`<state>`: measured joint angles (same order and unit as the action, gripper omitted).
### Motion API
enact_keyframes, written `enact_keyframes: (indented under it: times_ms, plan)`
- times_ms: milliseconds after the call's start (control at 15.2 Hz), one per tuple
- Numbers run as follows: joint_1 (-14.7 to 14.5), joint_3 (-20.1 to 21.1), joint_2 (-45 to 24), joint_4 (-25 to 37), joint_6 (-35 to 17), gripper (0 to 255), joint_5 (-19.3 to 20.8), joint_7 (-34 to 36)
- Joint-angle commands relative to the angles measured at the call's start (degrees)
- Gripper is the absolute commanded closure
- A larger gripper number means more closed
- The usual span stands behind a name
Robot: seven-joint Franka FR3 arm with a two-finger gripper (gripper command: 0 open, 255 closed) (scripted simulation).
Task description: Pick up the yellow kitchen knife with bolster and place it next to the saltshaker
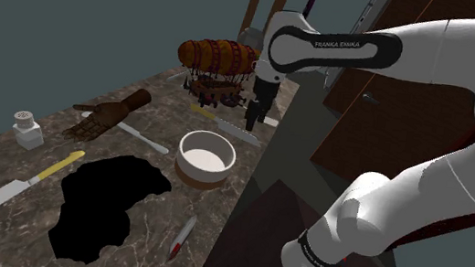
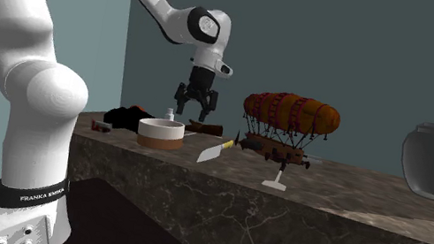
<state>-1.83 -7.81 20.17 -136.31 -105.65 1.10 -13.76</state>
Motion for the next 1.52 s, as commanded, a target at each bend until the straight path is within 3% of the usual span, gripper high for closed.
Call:
enact_keyframes:
  times_ms: [0,660,1122,1452]
  plan:
    - [-0.1,-0.7,-3.9,1.5,-3.3,0,0.4,-2.1]
    - [-0.1,-2.2,-23.5,13.3,-15.0,0,-0.2,-11.3]
    - [0.1,-2.2,-25.9,10.3,-20.3,0,-0.6,-11.6]
    - [0.1,-2.2,-26.1,10.1,-20.7,0,-0.7,-11.7]
